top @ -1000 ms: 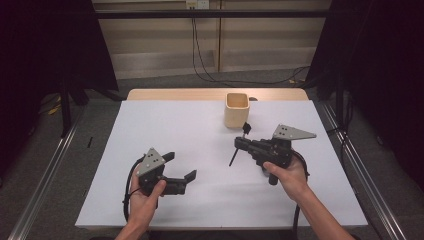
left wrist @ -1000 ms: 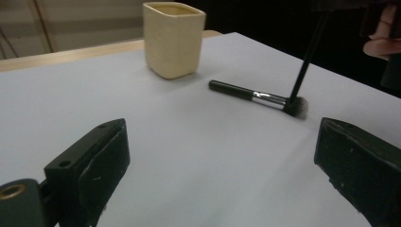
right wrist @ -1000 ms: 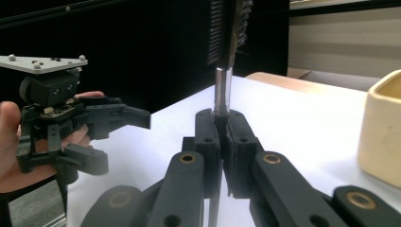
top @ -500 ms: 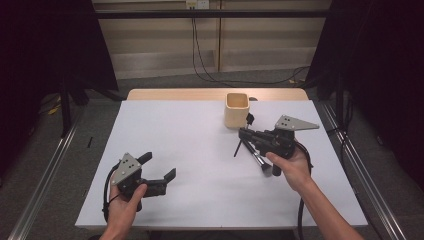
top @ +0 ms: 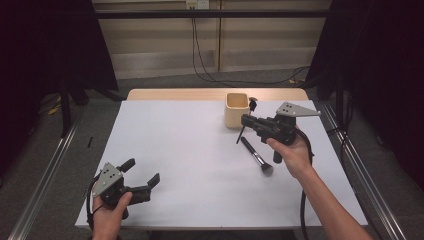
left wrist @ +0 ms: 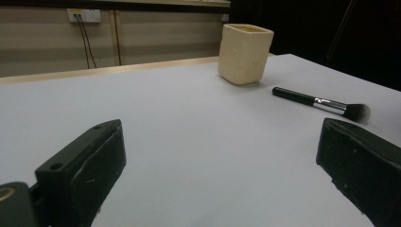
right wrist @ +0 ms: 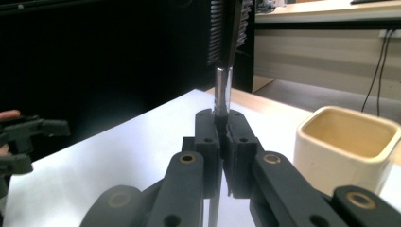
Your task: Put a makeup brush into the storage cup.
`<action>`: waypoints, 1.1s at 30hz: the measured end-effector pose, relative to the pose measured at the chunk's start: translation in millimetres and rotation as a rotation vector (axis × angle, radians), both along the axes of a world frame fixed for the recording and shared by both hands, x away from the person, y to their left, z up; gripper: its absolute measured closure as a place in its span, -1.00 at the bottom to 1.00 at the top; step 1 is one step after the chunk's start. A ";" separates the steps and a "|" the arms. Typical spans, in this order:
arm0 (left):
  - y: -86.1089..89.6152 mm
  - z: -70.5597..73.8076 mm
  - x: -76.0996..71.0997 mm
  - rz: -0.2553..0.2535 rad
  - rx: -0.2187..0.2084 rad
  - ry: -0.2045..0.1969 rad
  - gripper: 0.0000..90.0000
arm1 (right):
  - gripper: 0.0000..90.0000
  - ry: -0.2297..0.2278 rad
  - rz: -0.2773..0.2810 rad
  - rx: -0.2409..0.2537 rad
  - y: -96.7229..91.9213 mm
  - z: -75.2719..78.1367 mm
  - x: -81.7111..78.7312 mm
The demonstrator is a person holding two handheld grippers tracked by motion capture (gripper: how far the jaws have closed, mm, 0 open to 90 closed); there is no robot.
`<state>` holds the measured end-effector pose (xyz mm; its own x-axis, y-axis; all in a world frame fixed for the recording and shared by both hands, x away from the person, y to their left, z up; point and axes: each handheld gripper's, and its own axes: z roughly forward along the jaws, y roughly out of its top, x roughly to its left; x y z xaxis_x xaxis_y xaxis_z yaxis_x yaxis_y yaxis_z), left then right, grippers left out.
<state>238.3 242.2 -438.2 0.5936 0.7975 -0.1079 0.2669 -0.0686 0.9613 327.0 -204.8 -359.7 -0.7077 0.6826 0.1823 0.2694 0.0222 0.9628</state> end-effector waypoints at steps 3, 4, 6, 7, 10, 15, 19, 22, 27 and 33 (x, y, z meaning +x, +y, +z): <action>3.2 -0.3 1.4 0.023 -0.001 -0.014 -0.95 | 0.91 -0.006 -0.007 0.004 -1.7 5.2 5.9; 3.2 -0.3 1.4 0.023 -0.001 -0.014 -0.95 | 0.91 -0.006 -0.007 0.004 -1.7 5.2 5.9; 5.0 1.4 2.8 0.030 -0.004 -0.026 -0.95 | 0.91 -0.006 -0.024 0.004 -3.5 7.9 12.2; 5.4 2.1 3.7 0.036 -0.007 -0.035 -0.95 | 0.91 -0.005 -0.029 0.000 -4.0 8.5 14.6; 6.9 2.6 5.9 0.052 -0.017 -0.034 -0.95 | 0.91 -0.004 -0.038 -0.007 -4.2 9.4 19.8; 5.4 1.3 5.1 0.043 -0.010 -0.036 -0.95 | 0.91 -0.007 -0.061 -0.027 -2.1 11.4 33.8; 3.2 1.3 4.0 0.038 -0.003 -0.035 -0.95 | 0.91 -0.011 -0.080 -0.038 -0.6 12.7 43.8; 4.0 1.3 4.0 0.035 0.001 -0.035 -0.95 | 0.91 -0.009 -0.089 -0.038 -0.1 14.2 51.6; 4.0 1.1 4.2 0.031 0.008 -0.035 -0.95 | 0.91 -0.016 -0.104 -0.036 0.8 19.3 61.6; 4.0 1.4 3.4 0.025 0.009 -0.037 -0.95 | 0.91 -0.008 -0.143 -0.050 -1.1 21.3 77.8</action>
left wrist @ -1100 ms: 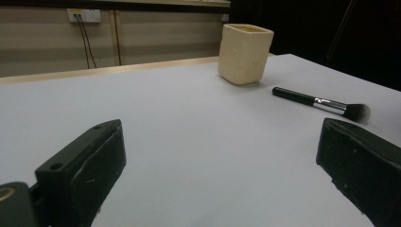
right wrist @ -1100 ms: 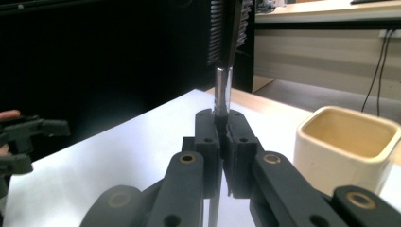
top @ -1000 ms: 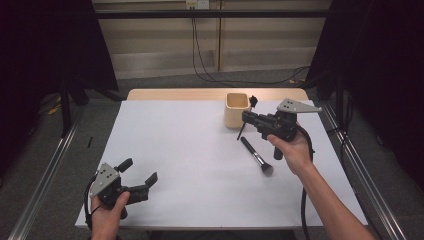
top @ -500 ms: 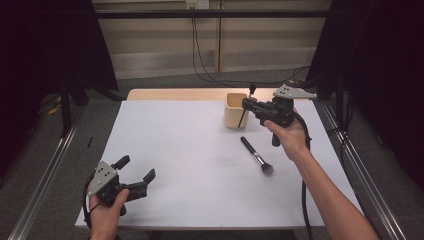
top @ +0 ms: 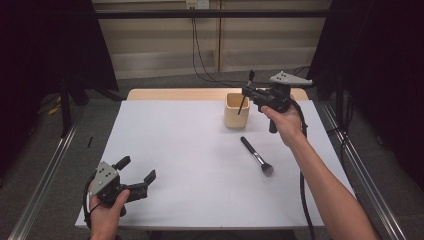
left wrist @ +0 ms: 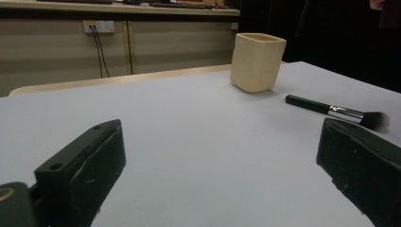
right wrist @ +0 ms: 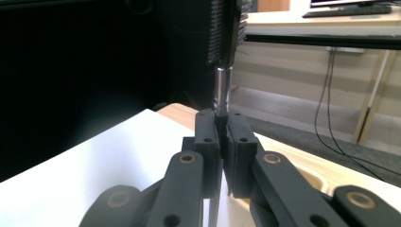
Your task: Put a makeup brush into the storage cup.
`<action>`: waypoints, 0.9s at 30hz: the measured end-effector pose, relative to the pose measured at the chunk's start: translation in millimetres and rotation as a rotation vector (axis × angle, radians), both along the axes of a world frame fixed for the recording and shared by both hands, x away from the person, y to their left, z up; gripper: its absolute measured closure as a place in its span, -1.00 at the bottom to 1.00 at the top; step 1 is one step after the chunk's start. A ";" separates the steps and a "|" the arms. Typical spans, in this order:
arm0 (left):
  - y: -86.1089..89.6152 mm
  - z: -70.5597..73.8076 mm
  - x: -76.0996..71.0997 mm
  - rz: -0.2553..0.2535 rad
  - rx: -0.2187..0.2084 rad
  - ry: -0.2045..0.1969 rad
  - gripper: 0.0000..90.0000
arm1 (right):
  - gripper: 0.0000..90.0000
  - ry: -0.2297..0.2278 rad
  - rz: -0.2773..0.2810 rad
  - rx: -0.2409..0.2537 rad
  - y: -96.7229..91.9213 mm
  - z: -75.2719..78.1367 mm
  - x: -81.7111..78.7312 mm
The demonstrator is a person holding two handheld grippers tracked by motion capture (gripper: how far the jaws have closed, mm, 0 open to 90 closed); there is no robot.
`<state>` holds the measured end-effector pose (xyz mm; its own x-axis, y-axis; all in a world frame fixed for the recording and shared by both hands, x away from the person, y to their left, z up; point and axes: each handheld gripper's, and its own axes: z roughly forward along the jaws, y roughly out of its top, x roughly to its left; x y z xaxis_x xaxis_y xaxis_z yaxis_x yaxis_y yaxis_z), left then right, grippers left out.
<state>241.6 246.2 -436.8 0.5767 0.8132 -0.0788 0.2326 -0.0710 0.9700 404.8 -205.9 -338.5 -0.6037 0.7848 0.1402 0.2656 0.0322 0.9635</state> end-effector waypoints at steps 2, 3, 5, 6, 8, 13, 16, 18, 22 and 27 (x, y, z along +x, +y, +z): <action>0.4 -0.1 -0.3 -0.001 0.006 0.000 -0.95 | 0.91 0.003 -0.014 -0.005 0.1 0.3 5.0; 0.3 -0.1 -0.3 0.000 0.005 0.000 -0.95 | 0.91 -0.002 -0.020 -0.007 0.6 1.0 7.2; -0.1 -0.2 -0.3 -0.003 -0.002 0.004 -0.95 | 0.90 -0.002 -0.027 -0.002 1.4 3.0 11.4; -0.2 -0.1 -0.3 -0.003 0.000 0.004 -0.95 | 0.91 -0.005 -0.034 0.002 2.0 4.2 13.5; -0.3 0.0 -0.7 0.001 -0.001 0.006 -0.95 | 0.90 -0.008 -0.049 0.001 3.2 6.2 17.8; 0.9 -0.4 -1.4 0.005 0.002 0.008 -0.95 | 0.90 -0.016 -0.082 -0.026 7.5 6.3 29.6; 1.3 0.0 -1.3 0.007 0.002 0.004 -0.95 | 0.90 -0.006 -0.093 -0.035 10.1 3.7 35.4; 1.7 -0.3 -1.4 0.006 0.004 0.007 -0.95 | 0.90 -0.008 -0.105 -0.037 11.1 2.6 37.6; 1.7 -0.2 -1.5 0.014 0.014 0.006 -0.95 | 0.90 -0.003 -0.116 -0.051 11.0 -2.3 40.7; 0.4 0.0 -1.5 0.007 0.009 0.005 -0.95 | 0.90 0.007 -0.142 -0.050 7.4 -6.3 45.5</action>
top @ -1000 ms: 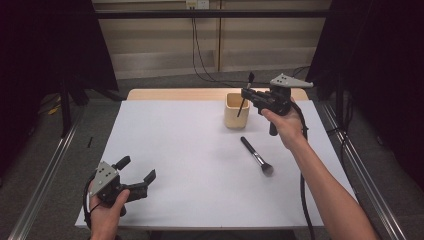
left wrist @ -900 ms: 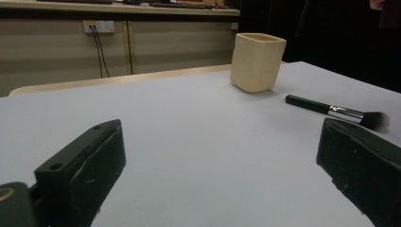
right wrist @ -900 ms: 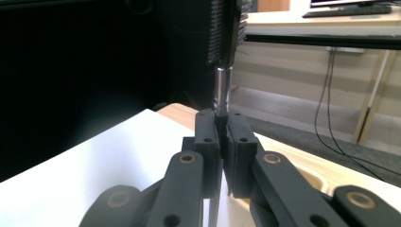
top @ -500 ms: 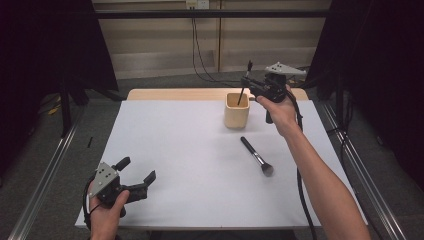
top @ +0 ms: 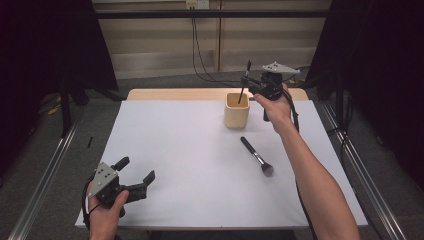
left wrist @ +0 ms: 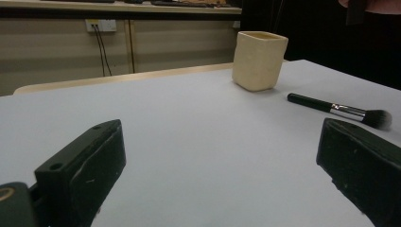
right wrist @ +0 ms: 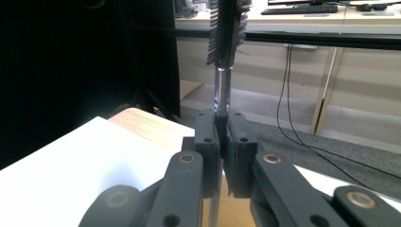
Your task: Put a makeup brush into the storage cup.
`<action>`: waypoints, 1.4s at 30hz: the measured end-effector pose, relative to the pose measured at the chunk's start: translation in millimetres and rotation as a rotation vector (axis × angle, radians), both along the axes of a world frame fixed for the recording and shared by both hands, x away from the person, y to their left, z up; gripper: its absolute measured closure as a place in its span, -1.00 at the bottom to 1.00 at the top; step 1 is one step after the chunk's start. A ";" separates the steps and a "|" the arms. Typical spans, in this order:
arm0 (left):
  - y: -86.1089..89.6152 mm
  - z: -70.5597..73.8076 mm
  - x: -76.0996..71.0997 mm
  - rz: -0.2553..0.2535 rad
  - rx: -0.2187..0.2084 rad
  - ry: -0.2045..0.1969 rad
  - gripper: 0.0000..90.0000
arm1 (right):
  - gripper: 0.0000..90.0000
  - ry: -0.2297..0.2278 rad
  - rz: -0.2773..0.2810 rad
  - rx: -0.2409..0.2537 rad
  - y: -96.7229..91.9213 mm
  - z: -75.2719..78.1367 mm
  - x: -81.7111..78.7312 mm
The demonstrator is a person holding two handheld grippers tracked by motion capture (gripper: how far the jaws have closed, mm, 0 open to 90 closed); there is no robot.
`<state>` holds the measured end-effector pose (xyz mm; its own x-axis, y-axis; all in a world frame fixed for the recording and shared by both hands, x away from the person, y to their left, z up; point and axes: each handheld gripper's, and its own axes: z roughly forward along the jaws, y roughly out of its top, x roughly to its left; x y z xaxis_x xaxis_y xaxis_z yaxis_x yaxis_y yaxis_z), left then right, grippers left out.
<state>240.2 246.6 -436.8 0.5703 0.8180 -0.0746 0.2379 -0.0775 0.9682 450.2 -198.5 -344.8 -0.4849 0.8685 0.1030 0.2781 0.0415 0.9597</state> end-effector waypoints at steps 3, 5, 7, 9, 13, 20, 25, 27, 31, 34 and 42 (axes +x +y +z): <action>-0.1 0.0 0.3 -0.003 0.001 0.000 -0.95 | 0.90 0.010 -0.006 0.002 -0.9 -2.9 1.5; 0.3 -0.2 0.6 -0.004 0.003 0.001 -0.95 | 0.90 0.016 -0.004 -0.002 -1.4 -5.5 2.4; 0.1 -0.2 0.9 -0.006 0.002 0.001 -0.95 | 0.90 0.017 -0.002 -0.006 -1.6 -7.8 3.4; 0.2 -0.3 1.3 -0.009 0.010 0.003 -0.95 | 0.90 0.017 -0.004 -0.006 -1.1 -9.2 3.8; 0.2 -0.2 2.3 -0.001 0.014 0.004 -0.95 | 0.90 0.023 0.004 -0.016 0.3 -13.1 4.1; -0.1 -0.3 2.6 0.001 0.022 0.006 -0.95 | 0.88 0.047 0.004 -0.019 1.1 -21.4 5.9; 0.5 -0.6 3.9 0.007 0.027 0.011 -0.95 | 0.90 0.055 0.009 -0.029 3.7 -25.8 7.5; 0.4 -0.5 3.7 0.007 0.030 0.010 -0.95 | 0.90 0.065 0.015 -0.039 4.7 -28.8 8.6; 0.5 -0.3 3.6 0.010 0.033 0.006 -0.95 | 0.91 0.073 0.016 -0.045 6.2 -33.6 9.9; 0.9 -0.3 3.7 0.012 0.036 0.004 -0.95 | 0.91 0.080 0.019 -0.050 7.0 -37.4 10.6; 0.8 -0.1 4.0 0.014 0.038 0.004 -0.95 | 0.91 0.105 0.007 -0.042 1.3 -52.1 8.9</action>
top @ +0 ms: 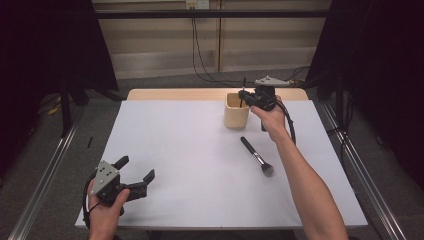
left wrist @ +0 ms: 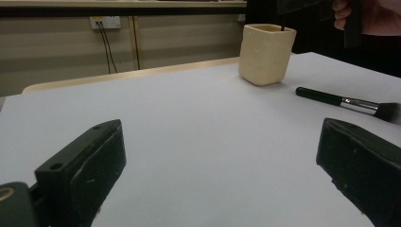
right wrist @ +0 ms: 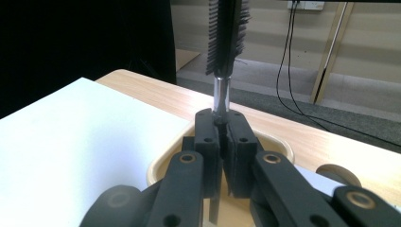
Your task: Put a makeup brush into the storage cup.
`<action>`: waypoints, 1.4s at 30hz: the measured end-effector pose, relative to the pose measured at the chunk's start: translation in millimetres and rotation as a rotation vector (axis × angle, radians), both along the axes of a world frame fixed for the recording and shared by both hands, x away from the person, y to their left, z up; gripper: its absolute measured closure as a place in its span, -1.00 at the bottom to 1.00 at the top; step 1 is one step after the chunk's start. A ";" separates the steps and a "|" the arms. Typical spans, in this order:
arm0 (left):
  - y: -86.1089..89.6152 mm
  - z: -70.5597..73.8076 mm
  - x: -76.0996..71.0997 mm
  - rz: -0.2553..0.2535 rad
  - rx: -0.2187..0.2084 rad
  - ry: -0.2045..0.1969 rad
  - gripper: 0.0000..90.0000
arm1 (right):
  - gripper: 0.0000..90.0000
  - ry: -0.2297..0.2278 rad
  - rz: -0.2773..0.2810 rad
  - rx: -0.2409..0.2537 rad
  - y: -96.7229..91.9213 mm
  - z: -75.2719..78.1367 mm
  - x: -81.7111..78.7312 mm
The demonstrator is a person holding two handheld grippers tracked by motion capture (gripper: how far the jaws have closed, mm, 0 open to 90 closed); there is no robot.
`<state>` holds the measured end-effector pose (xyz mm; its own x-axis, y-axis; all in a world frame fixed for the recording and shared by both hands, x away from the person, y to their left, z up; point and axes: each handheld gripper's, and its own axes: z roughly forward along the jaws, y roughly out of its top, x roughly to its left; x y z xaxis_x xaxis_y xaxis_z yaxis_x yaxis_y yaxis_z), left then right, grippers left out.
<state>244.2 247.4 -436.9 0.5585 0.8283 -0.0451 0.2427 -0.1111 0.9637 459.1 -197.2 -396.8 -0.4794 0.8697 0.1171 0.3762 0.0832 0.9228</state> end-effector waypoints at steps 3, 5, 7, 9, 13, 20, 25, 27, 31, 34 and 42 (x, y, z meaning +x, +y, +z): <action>-0.6 -0.2 0.4 0.003 -0.004 0.002 -0.95 | 0.91 0.010 -0.002 -0.002 -1.3 -4.4 -1.3; -0.9 -0.3 0.4 0.004 -0.005 0.002 -0.95 | 0.91 0.012 -0.003 -0.001 -2.0 -6.1 -1.5; -0.7 -0.4 0.9 0.001 0.003 0.004 -0.95 | 0.90 0.031 -0.006 -0.019 -3.6 -8.8 -0.9; -0.3 -0.5 1.6 0.001 0.005 0.005 -0.95 | 0.90 0.034 -0.004 -0.015 -3.8 -8.3 -0.6; 0.3 -0.6 1.9 0.003 0.003 0.005 -0.95 | 0.88 0.037 0.002 -0.017 -3.0 -8.9 -0.2; 1.3 -1.0 2.1 0.001 -0.001 0.009 -0.95 | 0.52 0.055 -0.010 -0.019 -2.4 -13.3 -2.1; 1.3 -0.5 1.7 -0.001 -0.001 0.006 -0.95 | 0.22 0.062 -0.009 -0.007 -4.5 -14.7 -5.0; 1.1 -0.4 1.6 0.002 0.000 0.006 -0.95 | -0.03 0.059 -0.008 0.001 -6.1 -15.6 -7.9; 0.9 -0.5 1.9 -0.001 -0.005 0.007 -0.95 | -0.49 0.051 -0.006 0.009 -6.0 -13.4 -11.5; 1.3 -0.7 2.4 -0.001 -0.004 0.009 -0.95 | -0.77 0.031 -0.011 0.013 -5.5 -11.1 -15.1; 1.7 -0.7 2.2 0.003 -0.009 0.007 -0.95 | -1.00 0.009 0.011 0.027 -9.8 -10.9 -25.3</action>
